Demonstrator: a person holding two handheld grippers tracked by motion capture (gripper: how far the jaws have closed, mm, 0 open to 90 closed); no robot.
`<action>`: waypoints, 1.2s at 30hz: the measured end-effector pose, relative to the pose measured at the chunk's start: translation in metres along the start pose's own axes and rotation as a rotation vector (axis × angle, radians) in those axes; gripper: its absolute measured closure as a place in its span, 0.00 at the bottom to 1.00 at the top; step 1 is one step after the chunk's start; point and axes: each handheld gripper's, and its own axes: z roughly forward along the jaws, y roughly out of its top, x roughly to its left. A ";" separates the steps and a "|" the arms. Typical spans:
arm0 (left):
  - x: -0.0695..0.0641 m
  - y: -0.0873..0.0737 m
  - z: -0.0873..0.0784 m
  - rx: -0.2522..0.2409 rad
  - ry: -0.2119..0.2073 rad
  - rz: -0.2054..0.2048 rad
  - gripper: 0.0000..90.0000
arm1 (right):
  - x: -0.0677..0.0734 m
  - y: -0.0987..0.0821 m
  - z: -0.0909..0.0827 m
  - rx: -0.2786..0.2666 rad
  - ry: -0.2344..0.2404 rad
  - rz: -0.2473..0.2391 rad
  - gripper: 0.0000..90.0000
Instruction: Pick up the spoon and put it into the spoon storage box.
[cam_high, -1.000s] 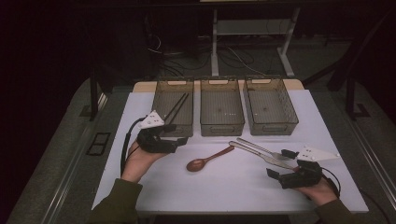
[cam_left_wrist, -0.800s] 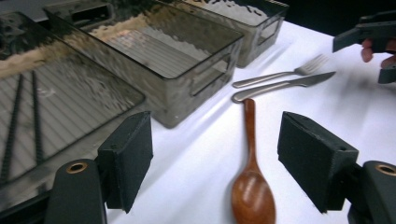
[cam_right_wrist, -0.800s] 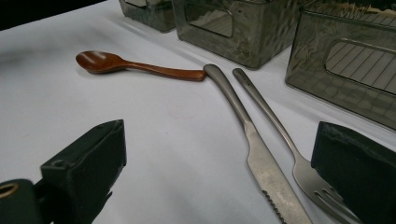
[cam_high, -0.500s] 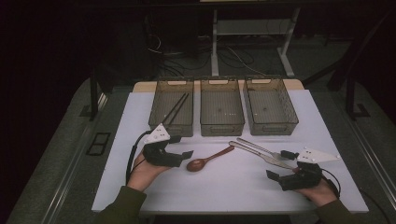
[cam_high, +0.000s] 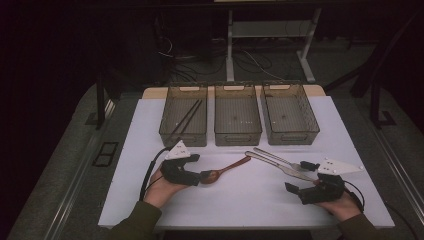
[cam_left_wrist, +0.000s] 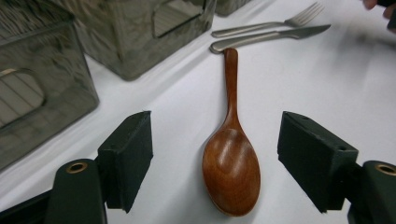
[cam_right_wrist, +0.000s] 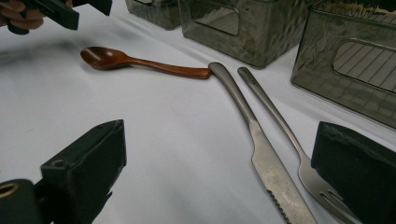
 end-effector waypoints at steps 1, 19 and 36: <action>0.000 -0.001 0.002 0.009 -0.001 0.000 0.29 | 0.000 0.000 0.000 0.001 0.000 0.002 0.03; -0.001 -0.006 0.019 0.097 -0.001 0.009 0.32 | 0.000 0.000 0.000 0.002 -0.003 0.000 0.03; -0.003 -0.008 0.028 0.154 -0.003 0.020 0.38 | 0.000 0.000 0.000 0.004 -0.006 -0.007 0.03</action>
